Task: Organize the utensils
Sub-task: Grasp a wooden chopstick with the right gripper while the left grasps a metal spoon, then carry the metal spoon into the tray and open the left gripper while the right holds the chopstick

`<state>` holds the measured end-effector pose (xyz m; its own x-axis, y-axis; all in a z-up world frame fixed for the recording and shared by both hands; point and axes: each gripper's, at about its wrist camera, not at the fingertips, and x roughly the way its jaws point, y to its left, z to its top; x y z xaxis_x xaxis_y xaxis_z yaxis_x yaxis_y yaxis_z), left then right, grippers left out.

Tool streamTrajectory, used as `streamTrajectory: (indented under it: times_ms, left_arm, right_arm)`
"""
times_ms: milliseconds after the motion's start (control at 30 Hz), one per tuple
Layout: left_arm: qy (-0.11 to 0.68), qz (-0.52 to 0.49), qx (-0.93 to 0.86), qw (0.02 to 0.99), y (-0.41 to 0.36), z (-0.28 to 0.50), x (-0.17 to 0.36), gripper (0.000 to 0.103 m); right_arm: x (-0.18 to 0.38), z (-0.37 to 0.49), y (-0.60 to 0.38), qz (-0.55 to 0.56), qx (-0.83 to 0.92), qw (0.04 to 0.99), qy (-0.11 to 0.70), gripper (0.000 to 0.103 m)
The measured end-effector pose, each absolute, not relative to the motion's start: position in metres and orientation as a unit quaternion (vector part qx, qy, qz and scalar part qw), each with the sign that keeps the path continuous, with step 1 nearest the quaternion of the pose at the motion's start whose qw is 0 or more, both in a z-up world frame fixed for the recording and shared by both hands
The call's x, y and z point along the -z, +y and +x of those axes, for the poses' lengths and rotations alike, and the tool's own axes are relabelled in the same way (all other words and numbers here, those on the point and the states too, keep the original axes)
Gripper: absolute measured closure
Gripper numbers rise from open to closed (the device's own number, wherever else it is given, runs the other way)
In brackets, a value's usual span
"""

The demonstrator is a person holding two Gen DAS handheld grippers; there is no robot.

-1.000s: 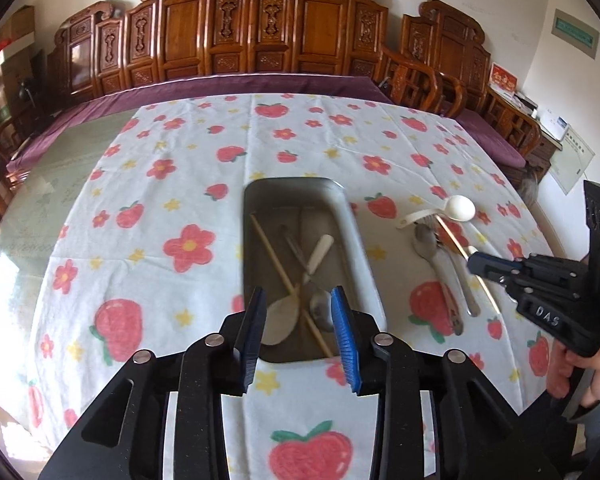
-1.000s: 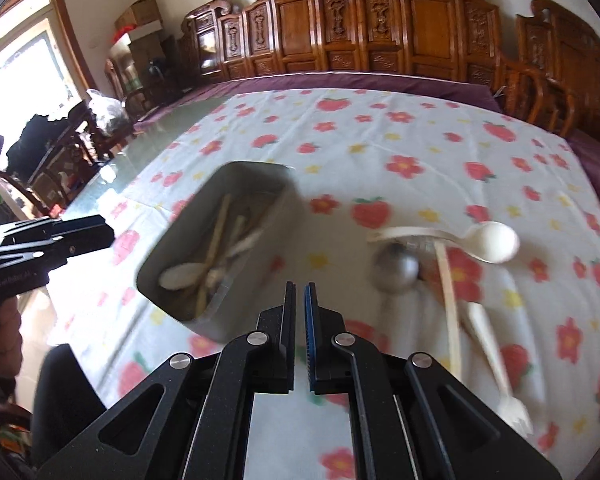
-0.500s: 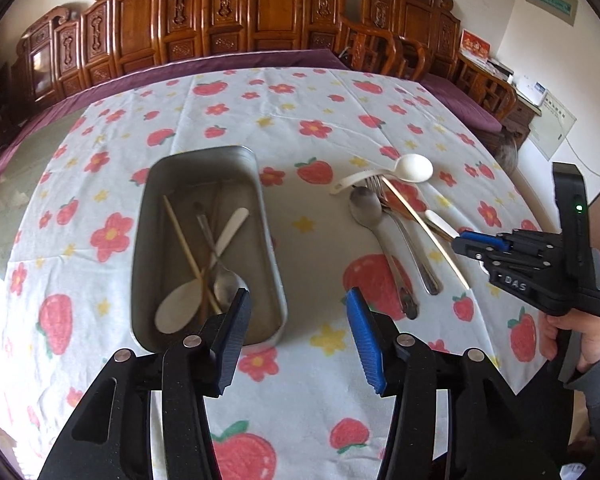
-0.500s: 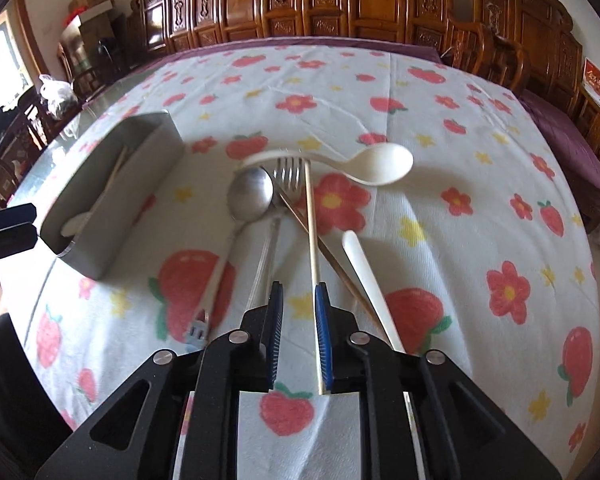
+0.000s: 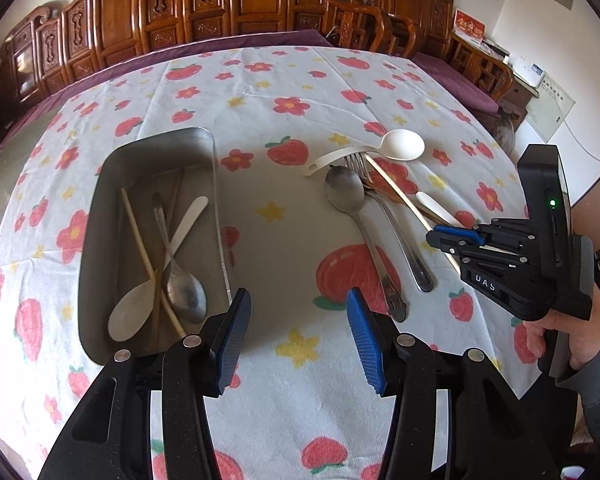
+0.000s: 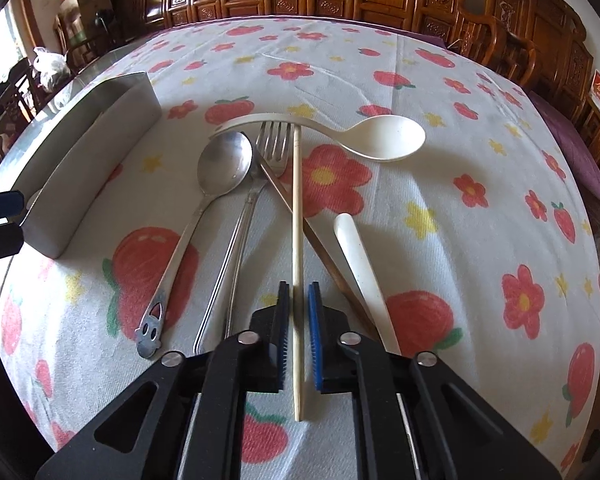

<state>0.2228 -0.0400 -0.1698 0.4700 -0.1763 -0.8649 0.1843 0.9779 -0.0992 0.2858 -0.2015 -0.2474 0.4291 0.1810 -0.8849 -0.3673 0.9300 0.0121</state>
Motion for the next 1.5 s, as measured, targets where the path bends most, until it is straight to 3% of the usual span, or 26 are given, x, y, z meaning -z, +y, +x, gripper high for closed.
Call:
streamTrajectory:
  times_ms: [733, 1100, 1233, 1500]
  left_arm:
    - [0.539, 0.000, 0.119, 0.834, -0.104, 0.279, 0.212, 0.056]
    - [0.555, 0.021, 0.102, 0.825, -0.123, 0.295, 0.229, 0.079]
    - [0.559, 0.035, 0.092, 0.823, -0.122, 0.295, 0.230, 0.095]
    - [0.566, 0.037, 0.100, 0.817, -0.109, 0.282, 0.229, 0.097]
  right_arm:
    - [0.211, 0.237, -0.251, -0.024, -0.172, 0.861, 0.478, 0.097]
    - [0.214, 0.232, -0.256, -0.008, -0.166, 0.862, 0.480, 0.097]
    - [0.214, 0.232, -0.253, -0.010, -0.168, 0.861, 0.480, 0.097]
    - [0.211, 0.229, -0.247, -0.006, -0.171, 0.862, 0.478, 0.097]
